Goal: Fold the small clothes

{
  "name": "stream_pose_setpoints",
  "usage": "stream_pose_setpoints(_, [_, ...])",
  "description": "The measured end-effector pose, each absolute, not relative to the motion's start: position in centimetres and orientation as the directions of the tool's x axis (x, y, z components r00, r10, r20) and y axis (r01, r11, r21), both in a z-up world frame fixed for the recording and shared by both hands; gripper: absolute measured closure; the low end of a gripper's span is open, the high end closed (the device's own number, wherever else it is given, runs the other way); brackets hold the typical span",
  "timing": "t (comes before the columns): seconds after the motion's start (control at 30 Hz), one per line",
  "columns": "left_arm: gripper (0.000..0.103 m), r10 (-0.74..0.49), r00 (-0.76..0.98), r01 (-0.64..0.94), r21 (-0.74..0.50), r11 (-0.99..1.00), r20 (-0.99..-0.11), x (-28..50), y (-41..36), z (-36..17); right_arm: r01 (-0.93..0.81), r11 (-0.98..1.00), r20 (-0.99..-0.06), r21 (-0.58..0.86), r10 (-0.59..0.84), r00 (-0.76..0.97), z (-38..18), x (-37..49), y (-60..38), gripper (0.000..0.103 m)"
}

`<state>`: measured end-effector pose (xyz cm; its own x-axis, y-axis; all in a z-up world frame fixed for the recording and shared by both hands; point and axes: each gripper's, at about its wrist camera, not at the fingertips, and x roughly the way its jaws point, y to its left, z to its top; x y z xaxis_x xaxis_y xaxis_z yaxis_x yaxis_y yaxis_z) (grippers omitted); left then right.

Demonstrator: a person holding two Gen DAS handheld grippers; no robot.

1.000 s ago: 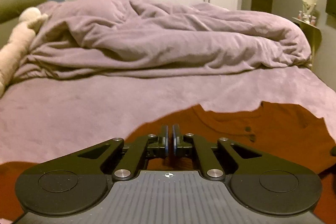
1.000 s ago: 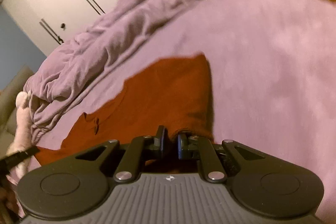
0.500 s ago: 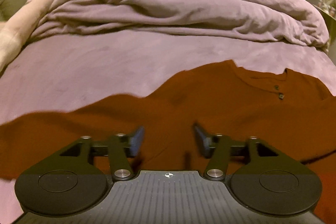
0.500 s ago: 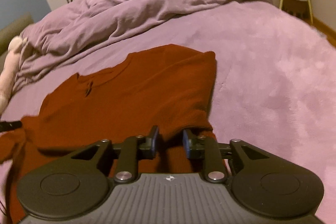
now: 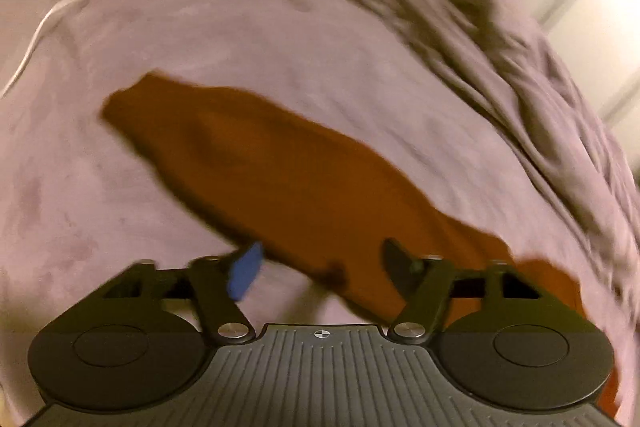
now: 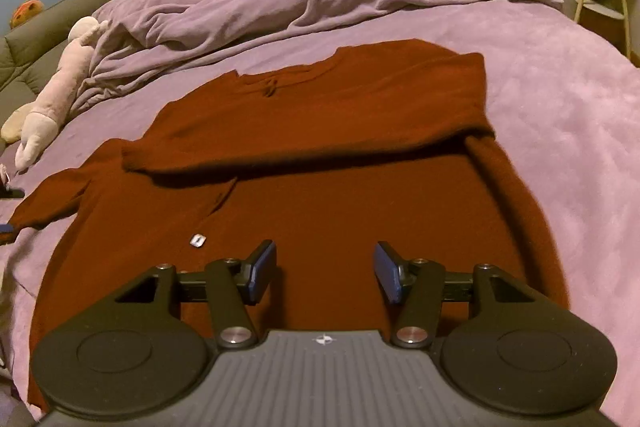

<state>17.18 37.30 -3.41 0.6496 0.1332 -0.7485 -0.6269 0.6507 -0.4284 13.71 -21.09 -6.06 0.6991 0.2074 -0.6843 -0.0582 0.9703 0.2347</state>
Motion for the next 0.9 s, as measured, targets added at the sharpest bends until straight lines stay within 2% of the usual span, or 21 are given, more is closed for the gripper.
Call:
stream_pose_setpoints(0.07, [0.072, 0.114, 0.628, -0.674, -0.465, 0.574, -0.77, 17.1, 39.9, -4.9, -0.053, 0.971, -0.694, 0.235, 0.206, 0.69, -6.0, 13.6, -20.7, 0.049])
stream_pose_setpoints(0.3, [0.072, 0.164, 0.689, -0.708, -0.608, 0.358, -0.706, 16.0, 44.7, -7.1, -0.037, 0.978, -0.72, 0.206, 0.177, 0.671, -5.4, 13.4, -20.3, 0.048])
stream_pose_setpoints(0.37, [0.079, 0.156, 0.707, -0.698, -0.645, 0.31, -0.69, 16.2, 45.4, -7.7, -0.029, 0.978, -0.725, 0.205, 0.171, 0.667, -5.4, 13.5, -20.3, 0.047])
stream_pose_setpoints(0.4, [0.092, 0.159, 0.699, -0.706, -0.637, 0.31, -0.698, 16.5, 45.5, -7.6, -0.026, 0.979, -0.729, 0.202, 0.168, 0.664, -5.4, 13.5, -20.2, 0.047])
stream_pose_setpoints(0.53, [0.094, 0.223, 0.685, -0.698, -0.535, 0.476, -0.694, 17.5, 43.8, -5.1, -0.022, 0.979, -0.728, 0.201, 0.164, 0.666, -5.4, 13.2, -20.3, 0.046])
stream_pose_setpoints(0.7, [0.095, 0.144, 0.811, -0.444, -0.437, 0.782, -0.566, 20.5, 34.1, 2.1, -0.013, 0.976, -0.714, 0.218, 0.169, 0.68, -5.1, 12.6, -20.9, 0.046])
stream_pose_setpoints(0.8, [0.094, -0.01, 0.882, -0.202, -0.397, 0.895, -0.472, 22.5, 25.5, 5.8, -0.011, 0.972, -0.701, 0.235, 0.178, 0.691, -4.7, 12.2, -21.4, 0.046])
stream_pose_setpoints(0.9, [0.091, -0.221, 0.867, 0.036, -0.386, 0.922, -0.447, 24.0, 16.3, 6.6, -0.011, 0.967, -0.678, 0.254, 0.186, 0.711, -4.0, 11.7, -22.0, 0.046])
